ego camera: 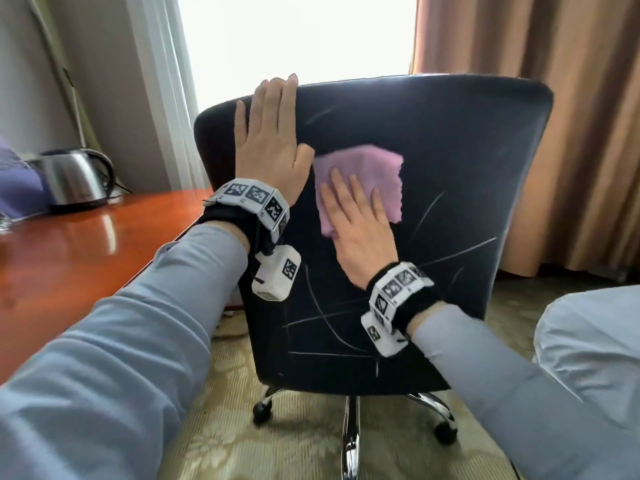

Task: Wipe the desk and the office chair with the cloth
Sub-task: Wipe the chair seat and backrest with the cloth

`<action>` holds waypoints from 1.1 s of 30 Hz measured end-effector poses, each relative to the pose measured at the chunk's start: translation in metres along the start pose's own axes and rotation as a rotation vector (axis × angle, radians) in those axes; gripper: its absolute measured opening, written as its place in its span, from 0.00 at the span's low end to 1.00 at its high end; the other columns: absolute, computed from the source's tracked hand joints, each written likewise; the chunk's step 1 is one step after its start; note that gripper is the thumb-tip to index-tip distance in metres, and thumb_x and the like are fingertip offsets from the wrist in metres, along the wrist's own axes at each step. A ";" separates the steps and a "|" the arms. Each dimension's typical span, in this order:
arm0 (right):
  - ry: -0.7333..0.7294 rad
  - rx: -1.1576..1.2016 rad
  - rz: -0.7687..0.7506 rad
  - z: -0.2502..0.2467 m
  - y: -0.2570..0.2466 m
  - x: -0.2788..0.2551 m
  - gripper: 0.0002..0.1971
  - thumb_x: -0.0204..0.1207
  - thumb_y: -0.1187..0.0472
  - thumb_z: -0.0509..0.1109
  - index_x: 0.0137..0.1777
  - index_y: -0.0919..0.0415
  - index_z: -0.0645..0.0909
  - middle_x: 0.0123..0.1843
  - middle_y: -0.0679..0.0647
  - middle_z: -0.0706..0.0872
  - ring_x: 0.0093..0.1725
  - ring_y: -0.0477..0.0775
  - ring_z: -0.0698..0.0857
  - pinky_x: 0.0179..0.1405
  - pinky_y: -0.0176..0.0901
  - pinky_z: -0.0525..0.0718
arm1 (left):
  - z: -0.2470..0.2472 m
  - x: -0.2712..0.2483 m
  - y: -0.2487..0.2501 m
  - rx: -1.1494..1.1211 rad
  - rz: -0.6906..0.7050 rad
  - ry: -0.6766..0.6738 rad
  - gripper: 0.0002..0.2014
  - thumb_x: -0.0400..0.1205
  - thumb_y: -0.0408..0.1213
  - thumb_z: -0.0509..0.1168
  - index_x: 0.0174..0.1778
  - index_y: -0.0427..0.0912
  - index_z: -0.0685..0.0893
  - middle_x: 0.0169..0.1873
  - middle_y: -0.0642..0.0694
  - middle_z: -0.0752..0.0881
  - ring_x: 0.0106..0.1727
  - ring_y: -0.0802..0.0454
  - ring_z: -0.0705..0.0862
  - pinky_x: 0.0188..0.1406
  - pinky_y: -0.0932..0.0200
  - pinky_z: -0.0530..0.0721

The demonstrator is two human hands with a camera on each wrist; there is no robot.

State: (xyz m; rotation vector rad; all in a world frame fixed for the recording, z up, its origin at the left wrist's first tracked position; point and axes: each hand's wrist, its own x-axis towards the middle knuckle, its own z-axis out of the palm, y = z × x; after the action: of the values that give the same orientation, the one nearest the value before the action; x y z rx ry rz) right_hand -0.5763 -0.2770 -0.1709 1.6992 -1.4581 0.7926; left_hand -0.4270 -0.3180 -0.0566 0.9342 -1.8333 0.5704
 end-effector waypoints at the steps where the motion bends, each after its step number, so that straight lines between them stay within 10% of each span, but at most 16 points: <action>1: 0.066 0.022 0.025 -0.010 -0.002 0.020 0.39 0.79 0.63 0.66 0.87 0.57 0.53 0.88 0.55 0.51 0.87 0.58 0.49 0.85 0.64 0.49 | 0.000 0.000 -0.001 -0.007 -0.002 -0.005 0.41 0.75 0.38 0.55 0.88 0.45 0.54 0.86 0.45 0.59 0.87 0.46 0.53 0.87 0.40 0.46; 5: 0.237 -0.005 0.058 -0.027 -0.008 0.064 0.37 0.78 0.63 0.65 0.86 0.57 0.57 0.88 0.55 0.56 0.87 0.55 0.55 0.84 0.56 0.56 | -0.004 0.005 -0.010 -0.061 0.000 -0.039 0.39 0.77 0.35 0.53 0.88 0.48 0.54 0.87 0.47 0.58 0.88 0.49 0.53 0.87 0.44 0.45; 12: -0.035 -0.125 -0.188 0.036 -0.006 -0.012 0.40 0.71 0.62 0.74 0.84 0.60 0.64 0.86 0.56 0.62 0.84 0.59 0.63 0.76 0.61 0.67 | -0.016 0.005 -0.031 -0.059 0.077 -0.101 0.43 0.76 0.32 0.57 0.89 0.49 0.51 0.87 0.46 0.56 0.88 0.48 0.51 0.86 0.48 0.45; 21: 0.278 -0.168 -0.046 -0.024 -0.015 0.073 0.34 0.74 0.54 0.66 0.81 0.60 0.68 0.85 0.56 0.65 0.64 0.62 0.75 0.51 0.54 0.74 | -0.016 0.007 -0.027 -0.113 0.044 -0.145 0.44 0.75 0.28 0.58 0.89 0.49 0.51 0.88 0.48 0.54 0.88 0.51 0.48 0.87 0.50 0.43; 26: 0.018 -0.218 -0.231 0.025 -0.027 0.008 0.36 0.66 0.60 0.71 0.79 0.59 0.72 0.82 0.55 0.70 0.67 0.63 0.76 0.58 0.60 0.75 | -0.034 0.007 -0.038 -0.130 0.116 -0.144 0.43 0.74 0.22 0.57 0.88 0.49 0.57 0.86 0.49 0.61 0.87 0.49 0.56 0.86 0.49 0.51; 33: 0.248 -0.165 -0.051 -0.033 -0.023 0.094 0.39 0.71 0.60 0.66 0.85 0.60 0.61 0.86 0.54 0.62 0.80 0.66 0.64 0.79 0.71 0.59 | -0.034 0.016 -0.053 -0.178 0.111 -0.101 0.42 0.72 0.15 0.54 0.86 0.41 0.63 0.84 0.44 0.66 0.86 0.49 0.61 0.85 0.60 0.55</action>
State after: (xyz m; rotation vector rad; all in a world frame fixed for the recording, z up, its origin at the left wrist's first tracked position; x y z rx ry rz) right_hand -0.5380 -0.2963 -0.0778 1.4528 -1.2685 0.8008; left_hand -0.3693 -0.3304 -0.0286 0.7571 -2.0005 0.4252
